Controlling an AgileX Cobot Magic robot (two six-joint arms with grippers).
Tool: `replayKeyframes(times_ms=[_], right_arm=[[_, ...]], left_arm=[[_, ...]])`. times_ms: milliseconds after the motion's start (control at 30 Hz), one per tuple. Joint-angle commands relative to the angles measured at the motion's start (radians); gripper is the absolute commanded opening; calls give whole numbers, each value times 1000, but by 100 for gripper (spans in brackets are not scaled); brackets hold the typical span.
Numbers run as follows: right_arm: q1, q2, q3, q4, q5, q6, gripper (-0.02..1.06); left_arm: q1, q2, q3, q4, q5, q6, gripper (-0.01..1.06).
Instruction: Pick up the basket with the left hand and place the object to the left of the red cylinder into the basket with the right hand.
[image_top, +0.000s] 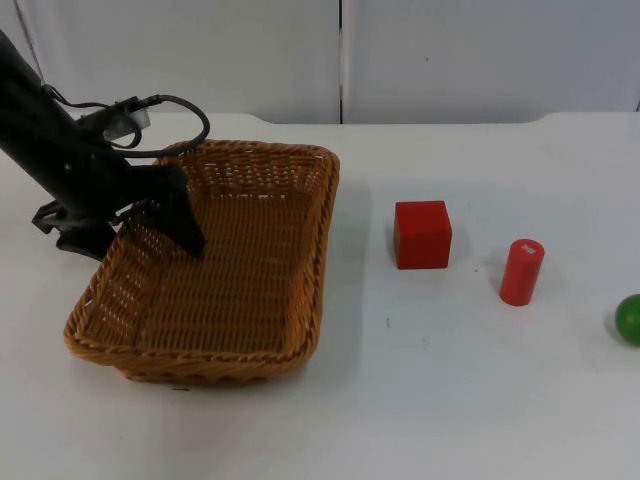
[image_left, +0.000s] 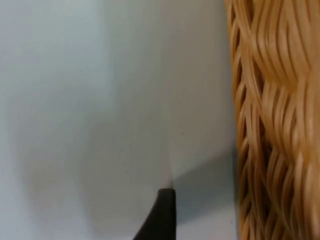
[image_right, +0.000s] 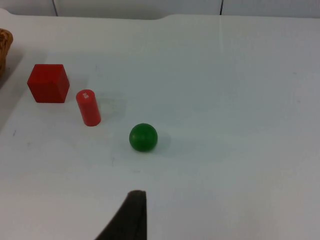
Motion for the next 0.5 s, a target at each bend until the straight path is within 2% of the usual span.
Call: replayKeyframes(times_ms=[0,267,300,333,367,467], right_arm=[[-12,-3,1,-2,-3,2,105],[-12,-3,1,-14,-3,6,105],[-12,-3,1,-14,-3,6,105],[-12,-3,1,-14,-3,6,105],[-12,-3,1,-14,-3,6,105],[-12,-3,1,-14,-3,6,105]], left_arm=[[0,5,-2,-14,6,3,83],[0,5,-2,-14,14,3,81],[0,5,-2,-14,16,-1,78],[0,5,-2,-14,16,-1,70],[0,5,-2,-14,16,-1,70],[0,5,-2,-16,16,-3,48]])
